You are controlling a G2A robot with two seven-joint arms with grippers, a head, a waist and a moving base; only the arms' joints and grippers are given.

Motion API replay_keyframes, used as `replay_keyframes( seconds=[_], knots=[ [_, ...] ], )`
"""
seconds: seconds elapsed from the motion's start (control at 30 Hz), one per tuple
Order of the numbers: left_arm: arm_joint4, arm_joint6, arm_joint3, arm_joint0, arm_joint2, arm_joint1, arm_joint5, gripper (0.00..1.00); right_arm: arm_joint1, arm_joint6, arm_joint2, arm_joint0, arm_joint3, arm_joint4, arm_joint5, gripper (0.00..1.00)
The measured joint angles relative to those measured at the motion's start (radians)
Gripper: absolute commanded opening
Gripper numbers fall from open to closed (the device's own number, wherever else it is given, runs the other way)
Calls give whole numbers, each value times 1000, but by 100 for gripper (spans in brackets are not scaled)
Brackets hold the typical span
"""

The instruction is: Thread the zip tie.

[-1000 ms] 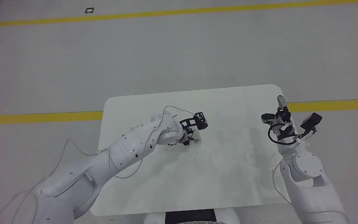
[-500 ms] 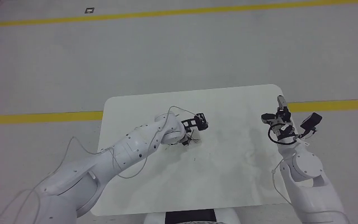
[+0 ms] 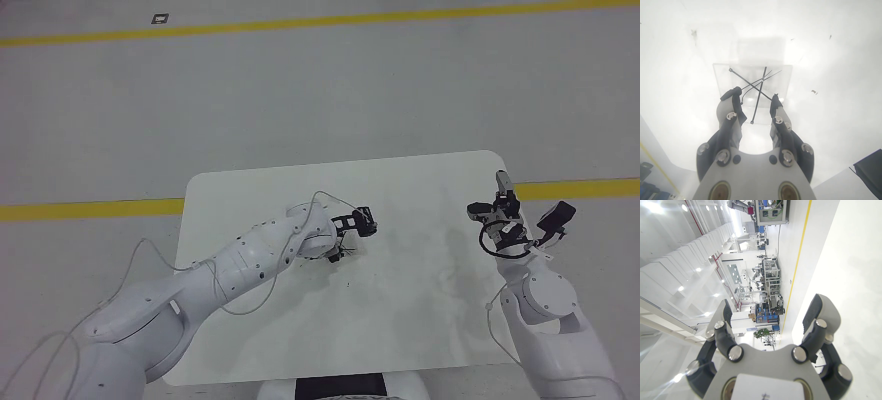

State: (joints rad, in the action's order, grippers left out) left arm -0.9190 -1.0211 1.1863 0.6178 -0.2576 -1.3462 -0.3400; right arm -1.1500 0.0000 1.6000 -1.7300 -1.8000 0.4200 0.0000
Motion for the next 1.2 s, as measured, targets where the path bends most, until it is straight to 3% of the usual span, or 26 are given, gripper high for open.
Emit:
replay_keyframes(
  seconds=[0.6, 1.17, 1.2],
  knots=[
    [-8, 25, -47, -11, 24, -39, 0, 28, 0, 0, 0, 0, 0, 0, 0, 100],
    [26, 86, -102, -38, 68, -58, 0, 18, 0, 0, 0, 0, 0, 0, 0, 100],
    [30, 88, -106, -40, 72, -59, 0, 14, 0, 0, 0, 0, 0, 0, 0, 100]
  ],
)
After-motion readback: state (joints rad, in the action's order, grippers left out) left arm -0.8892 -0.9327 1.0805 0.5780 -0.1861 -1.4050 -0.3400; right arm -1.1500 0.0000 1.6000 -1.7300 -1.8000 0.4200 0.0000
